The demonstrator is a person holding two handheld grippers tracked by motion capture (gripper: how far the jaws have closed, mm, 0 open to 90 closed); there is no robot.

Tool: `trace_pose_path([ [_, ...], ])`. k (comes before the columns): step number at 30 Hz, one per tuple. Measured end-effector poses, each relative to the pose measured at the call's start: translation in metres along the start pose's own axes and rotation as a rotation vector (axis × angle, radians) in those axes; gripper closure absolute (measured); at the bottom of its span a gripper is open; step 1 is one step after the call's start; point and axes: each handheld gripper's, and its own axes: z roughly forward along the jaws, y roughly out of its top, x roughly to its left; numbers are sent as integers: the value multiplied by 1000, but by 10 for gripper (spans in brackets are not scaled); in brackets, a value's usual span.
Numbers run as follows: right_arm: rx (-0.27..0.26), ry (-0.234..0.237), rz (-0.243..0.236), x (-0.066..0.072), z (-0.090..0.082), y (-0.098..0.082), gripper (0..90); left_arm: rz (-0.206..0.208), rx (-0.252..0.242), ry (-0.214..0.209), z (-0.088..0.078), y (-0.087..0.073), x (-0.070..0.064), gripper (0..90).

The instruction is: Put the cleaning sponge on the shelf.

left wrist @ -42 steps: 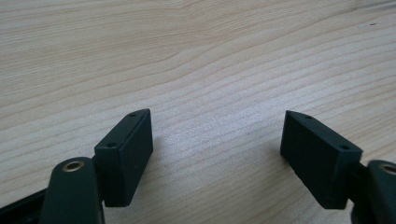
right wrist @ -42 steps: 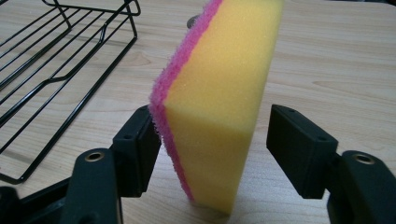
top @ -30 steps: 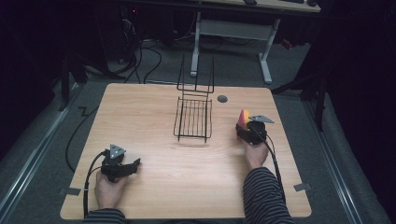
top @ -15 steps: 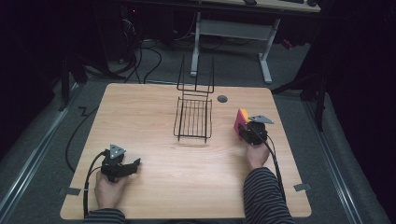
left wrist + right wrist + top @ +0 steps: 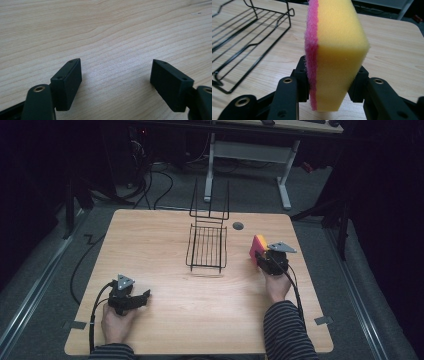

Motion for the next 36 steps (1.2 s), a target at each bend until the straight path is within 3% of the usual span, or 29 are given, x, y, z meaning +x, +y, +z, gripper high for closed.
trace_pose_path([
  [12, -70, 84, -11, 5, -21, 8, 612, 2, 1, 1, 0, 0, 0, 258],
  [22, -103, 138, -3, 9, -31, 12, 612, 3, 1, 2, 0, 0, 0, 258],
  [33, -129, 191, -45, 21, -41, 26, 611, 3, 2, 2, 0, 0, 0, 258],
  [36, -131, 212, -36, 24, -41, 28, 611, 3, 1, 2, 0, 0, 0, 258],
])
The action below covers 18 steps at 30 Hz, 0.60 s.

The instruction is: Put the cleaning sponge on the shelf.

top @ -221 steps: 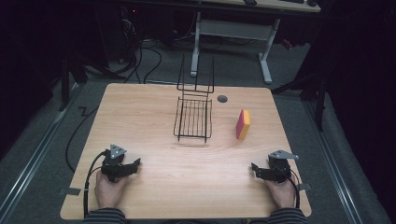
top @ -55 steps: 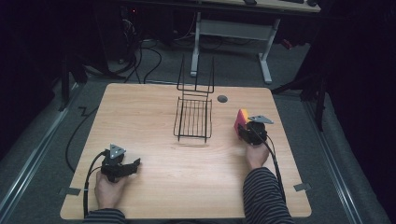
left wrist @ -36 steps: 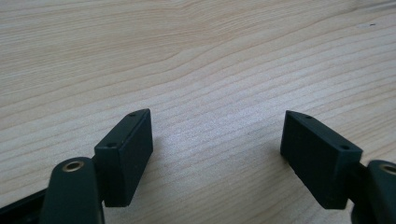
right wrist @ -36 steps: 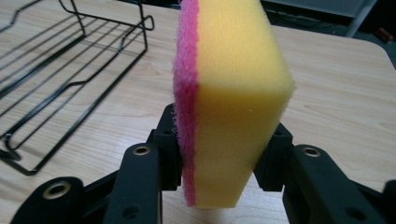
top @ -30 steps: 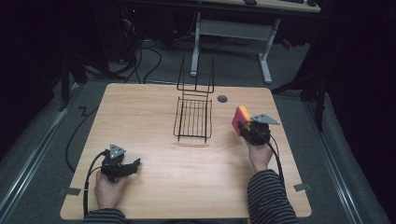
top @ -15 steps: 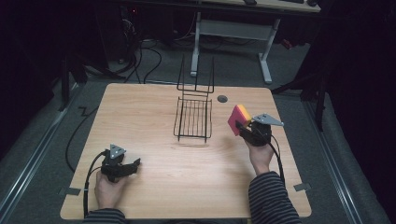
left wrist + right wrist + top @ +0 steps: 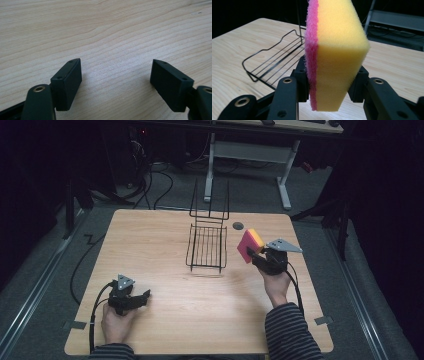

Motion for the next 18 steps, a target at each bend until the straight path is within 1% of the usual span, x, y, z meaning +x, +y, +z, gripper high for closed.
trace_pose_path([
  [7, 1, 36, -13, 7, 3, 9, 611, -1, -1, -1, 0, 0, 0, 258],
  [9, -6, 46, -20, 10, 3, 12, 611, -1, 0, 0, 0, 0, 0, 258],
  [10, -3, 57, -32, 13, 5, 15, 611, 0, 0, 0, 0, 0, 0, 258],
  [13, -3, 68, -39, 15, 7, 17, 611, 1, 0, 0, 0, 0, 0, 258],
  [14, 0, 81, -44, 18, 9, 20, 611, 1, 0, 0, 0, 0, 0, 258],
  [18, -1, 94, -56, 23, 13, 23, 611, 1, 0, 1, 0, 0, 0, 258],
])
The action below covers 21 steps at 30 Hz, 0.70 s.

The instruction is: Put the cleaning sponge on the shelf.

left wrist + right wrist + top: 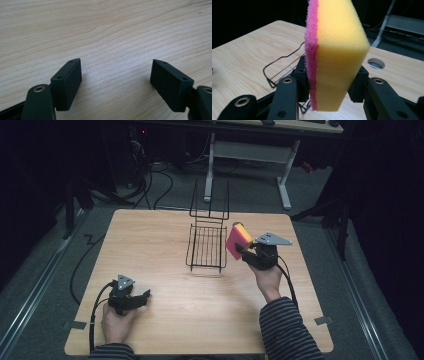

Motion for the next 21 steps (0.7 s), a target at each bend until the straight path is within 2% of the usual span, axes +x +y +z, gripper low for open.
trace_pose_path([
  [9, 21, 66, -46, 14, 22, 9, 610, -1, 0, -1, 0, 0, 0, 258],
  [21, 61, 101, -75, 26, 53, 14, 610, -4, -2, -4, 0, 0, 0, 258],
])
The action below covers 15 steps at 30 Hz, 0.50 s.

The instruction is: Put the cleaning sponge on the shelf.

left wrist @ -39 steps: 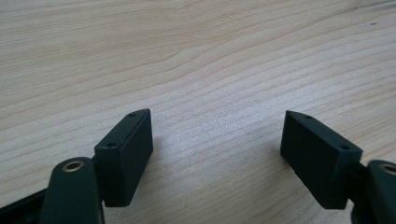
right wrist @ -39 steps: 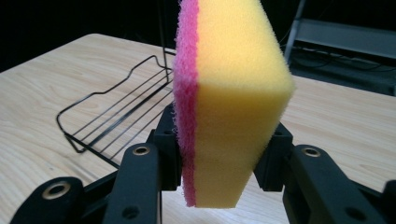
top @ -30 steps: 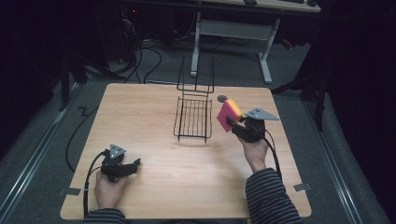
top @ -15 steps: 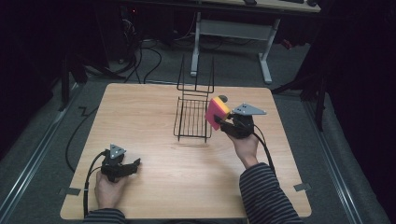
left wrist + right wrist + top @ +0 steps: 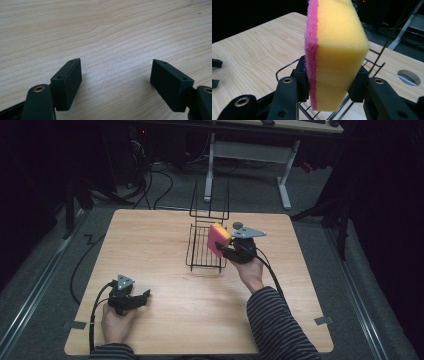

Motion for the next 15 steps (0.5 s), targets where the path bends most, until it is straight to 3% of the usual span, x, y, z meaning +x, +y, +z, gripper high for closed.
trace_pose_path([
  [4, 29, 13, 2, 0, 15, -2, 611, 2, 0, 0, 0, 0, 0, 258],
  [15, 67, 14, -2, -4, 33, -11, 610, 3, 1, 1, 0, 0, 0, 258],
])
